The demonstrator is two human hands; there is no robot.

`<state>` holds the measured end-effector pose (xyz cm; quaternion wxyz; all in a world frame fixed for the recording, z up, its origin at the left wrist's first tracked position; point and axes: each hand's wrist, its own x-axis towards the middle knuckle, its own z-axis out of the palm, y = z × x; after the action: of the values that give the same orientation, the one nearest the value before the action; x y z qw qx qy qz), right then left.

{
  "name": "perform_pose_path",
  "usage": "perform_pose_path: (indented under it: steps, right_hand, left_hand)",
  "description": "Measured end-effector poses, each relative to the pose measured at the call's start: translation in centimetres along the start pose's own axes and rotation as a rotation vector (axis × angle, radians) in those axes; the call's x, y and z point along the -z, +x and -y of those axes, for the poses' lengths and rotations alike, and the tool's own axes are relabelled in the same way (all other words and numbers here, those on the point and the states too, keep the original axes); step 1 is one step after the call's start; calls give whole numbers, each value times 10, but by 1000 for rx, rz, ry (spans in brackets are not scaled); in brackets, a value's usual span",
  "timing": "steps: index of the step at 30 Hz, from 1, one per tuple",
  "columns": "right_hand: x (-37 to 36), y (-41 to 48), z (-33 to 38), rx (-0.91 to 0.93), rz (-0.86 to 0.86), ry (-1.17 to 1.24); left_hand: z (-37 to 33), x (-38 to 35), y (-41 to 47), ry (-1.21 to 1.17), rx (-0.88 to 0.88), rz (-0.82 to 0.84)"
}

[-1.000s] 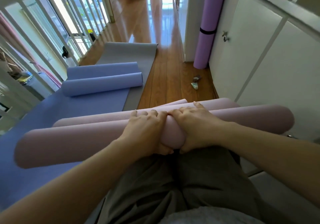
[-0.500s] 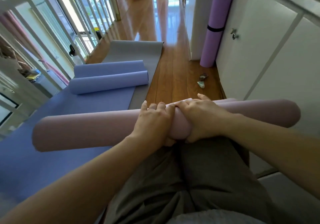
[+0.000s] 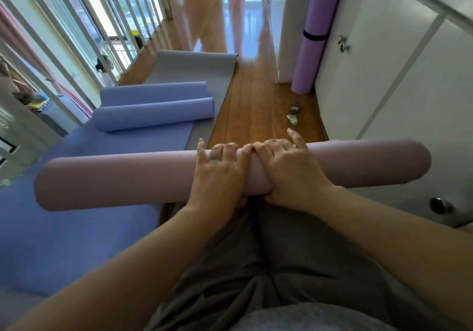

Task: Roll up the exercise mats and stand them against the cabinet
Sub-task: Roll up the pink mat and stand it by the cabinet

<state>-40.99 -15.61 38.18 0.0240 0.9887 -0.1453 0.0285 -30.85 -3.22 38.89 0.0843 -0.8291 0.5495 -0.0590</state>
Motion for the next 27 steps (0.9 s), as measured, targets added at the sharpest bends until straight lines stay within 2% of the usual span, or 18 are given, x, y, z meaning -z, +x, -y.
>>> perform_pose_path:
  steps: [3, 7, 10, 12, 15, 19, 22, 24, 27]
  right_hand:
    - [15, 0, 0, 5, 51, 0]
    - [51, -8, 0, 52, 89, -43]
    - [49, -25, 8, 97, 206, -23]
    - [39, -31, 11, 56, 242, 39]
    - [36, -32, 9, -3, 248, 83]
    - [39, -37, 17, 7, 251, -39]
    - [31, -34, 17, -23, 209, 28]
    - [29, -25, 11, -37, 192, 74]
    - [31, -14, 5, -53, 232, 139]
  left_hand:
    - [2, 12, 7, -88, -3, 25]
    - [9, 41, -1, -49, -59, 40]
    - [-4, 42, -15, -44, -103, 160]
    - [-10, 39, -14, -70, -117, 227]
    - [-4, 41, 0, -109, -154, 311]
    - [5, 45, 22, -94, -170, 466]
    - [12, 41, 36, -197, -152, 543]
    - [11, 39, 34, -197, -129, 522]
    - [2, 29, 15, -109, -97, 298]
